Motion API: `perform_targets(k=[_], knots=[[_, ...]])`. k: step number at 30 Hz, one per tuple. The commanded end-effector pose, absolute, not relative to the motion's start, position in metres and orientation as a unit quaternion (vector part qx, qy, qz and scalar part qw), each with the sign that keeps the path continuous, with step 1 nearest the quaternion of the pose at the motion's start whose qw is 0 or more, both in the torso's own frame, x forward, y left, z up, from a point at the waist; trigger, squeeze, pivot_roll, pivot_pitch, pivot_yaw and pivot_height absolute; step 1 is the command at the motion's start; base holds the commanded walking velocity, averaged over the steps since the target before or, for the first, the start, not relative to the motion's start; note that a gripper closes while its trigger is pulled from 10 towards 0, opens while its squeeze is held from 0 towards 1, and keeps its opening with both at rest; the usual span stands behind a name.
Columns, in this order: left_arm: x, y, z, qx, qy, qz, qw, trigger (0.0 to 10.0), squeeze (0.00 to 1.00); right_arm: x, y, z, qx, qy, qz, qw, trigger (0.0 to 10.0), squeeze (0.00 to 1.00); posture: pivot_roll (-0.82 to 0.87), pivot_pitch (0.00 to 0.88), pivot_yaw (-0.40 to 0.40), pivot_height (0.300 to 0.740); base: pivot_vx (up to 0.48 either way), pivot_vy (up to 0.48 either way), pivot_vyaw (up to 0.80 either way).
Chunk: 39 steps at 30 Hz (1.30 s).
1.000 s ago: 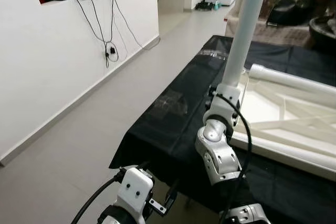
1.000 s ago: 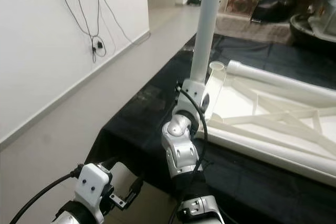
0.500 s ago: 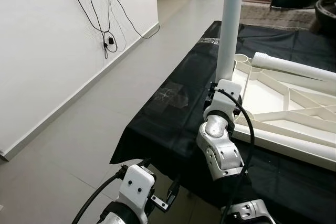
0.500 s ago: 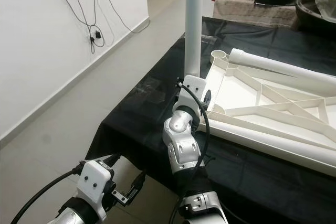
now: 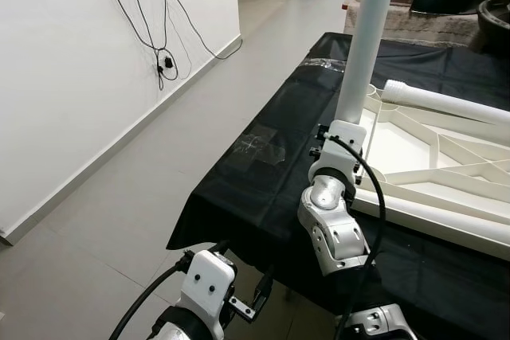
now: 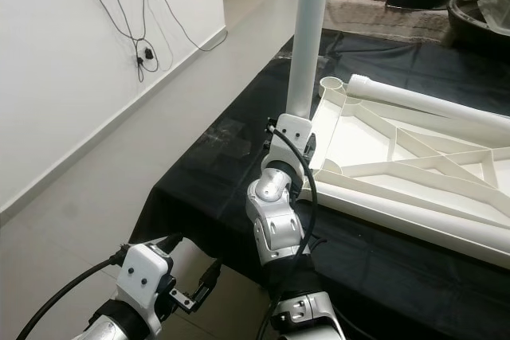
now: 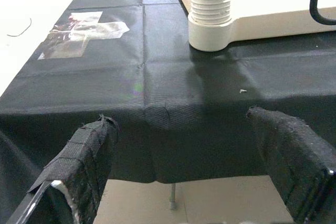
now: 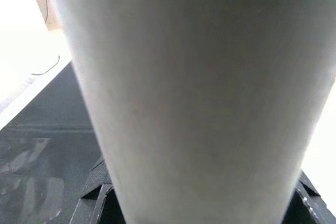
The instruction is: Building children table
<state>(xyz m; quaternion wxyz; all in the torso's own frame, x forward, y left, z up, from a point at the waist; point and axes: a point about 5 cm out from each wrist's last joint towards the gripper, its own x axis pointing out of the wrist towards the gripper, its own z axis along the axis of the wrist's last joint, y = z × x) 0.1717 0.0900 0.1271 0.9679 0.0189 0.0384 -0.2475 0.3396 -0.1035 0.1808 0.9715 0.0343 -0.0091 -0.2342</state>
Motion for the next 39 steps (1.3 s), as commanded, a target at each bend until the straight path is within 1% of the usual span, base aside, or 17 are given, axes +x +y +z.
perform_targets(k=[1,4,6,9,10,12,13,14,15,16,17,20,25,28,31,34,39], knots=[[0.171,0.092,0.122,0.026,0.048,-0.245,0.968,10.0,0.0,0.331,-0.076,0.169,0.097,0.027,-0.208,0.973,0.0,0.0,0.07,0.114,0.037,0.74,0.0,0.0,0.0],[0.174,0.093,0.121,0.026,0.048,-0.243,0.968,10.0,0.0,0.337,-0.074,0.196,0.116,-0.026,-0.185,0.976,0.0,0.0,0.07,0.105,0.038,0.74,0.0,0.0,0.0],[0.175,0.094,0.12,0.026,0.049,-0.241,0.969,10.0,0.0,0.34,-0.07,0.22,0.14,-0.082,-0.12,0.979,0.0,0.0,0.07,0.088,0.035,0.74,0.0,0.0,0.0],[0.176,0.095,0.12,0.025,0.049,-0.239,0.969,10.0,0.0,0.341,-0.068,0.23,0.143,-0.102,-0.094,0.98,0.0,0.0,0.07,0.083,0.034,0.74,0.0,0.0,0.0],[0.18,0.098,0.121,0.023,0.049,-0.229,0.972,10.0,0.0,0.341,-0.063,0.241,0.16,-0.118,-0.038,0.979,0.0,0.0,0.07,0.065,0.035,0.74,0.0,0.0,0.0],[0.18,0.098,0.121,0.023,0.049,-0.229,0.972,10.0,0.0,0.341,-0.063,0.241,0.16,-0.118,-0.038,0.979,0.0,0.0,0.07,0.065,0.035,0.74,0.0,0.0,0.0],[0.185,0.102,0.124,0.023,0.046,-0.217,0.975,10.0,0.0,0.342,-0.058,0.247,0.178,-0.121,0.014,0.977,0.0,0.0,0.07,0.055,0.035,0.74,0.0,0.0,0.0],[0.185,0.102,0.124,0.023,0.046,-0.217,0.975,10.0,0.0,0.342,-0.058,0.247,0.178,-0.121,0.014,0.977,0.0,0.0,0.07,0.055,0.035,0.74,0.0,0.0,0.0],[0.193,0.111,0.129,0.029,0.036,-0.191,0.98,10.0,1.0,0.339,-0.054,0.25,0.197,-0.127,0.077,0.969,0.0,0.0,0.07,0.045,0.034,0.74,0.0,0.0,0.0],[0.193,0.111,0.129,0.029,0.036,-0.191,0.98,10.0,1.0,0.339,-0.054,0.25,0.197,-0.127,0.077,0.969,0.0,0.0,0.07,0.045,0.034,0.74,0.0,0.0,0.0],[0.199,0.117,0.134,0.031,0.025,-0.174,0.984,10.0,1.0,0.336,-0.051,0.251,0.21,-0.13,0.119,0.962,0.0,0.0,0.07,0.04,0.035,0.74,0.0,0.0,0.0],[0.208,0.127,0.14,0.042,0.012,-0.158,0.986,10.0,1.0,0.335,-0.05,0.247,0.211,-0.127,0.149,0.958,0.0,0.0,0.07,0.028,0.037,0.74,0.0,0.0,0.0],[0.211,0.13,0.141,0.06,0.006,-0.154,0.986,10.0,1.0,0.336,-0.051,0.237,0.185,-0.121,0.142,0.965,0.0,0.0,0.06,0.026,0.039,0.74,0.0,0.0,0.0],[0.209,0.125,0.138,0.071,0.005,-0.155,0.985,10.0,1.0,0.34,-0.057,0.216,0.125,-0.098,0.108,0.981,0.0,0.0,0.06,0.029,0.037,0.74,0.0,0.0,0.0],[0.207,0.123,0.137,0.068,0.007,-0.157,0.985,10.0,1.0,0.342,-0.062,0.208,0.094,-0.091,0.084,0.988,0.0,0.0,0.06,0.035,0.034,0.74,0.0,0.0,0.0],[0.207,0.122,0.137,0.065,0.009,-0.159,0.985,10.0,1.0,0.342,-0.062,0.205,0.09,-0.086,0.085,0.989,0.0,0.0,0.06,0.035,0.034,0.74,0.0,0.0,0.0],[0.205,0.118,0.136,0.063,0.012,-0.167,0.984,10.0,1.0,0.338,-0.053,0.194,0.107,-0.074,0.145,0.981,0.0,0.0,0.06,0.048,0.03,0.74,0.0,0.0,0.0]])
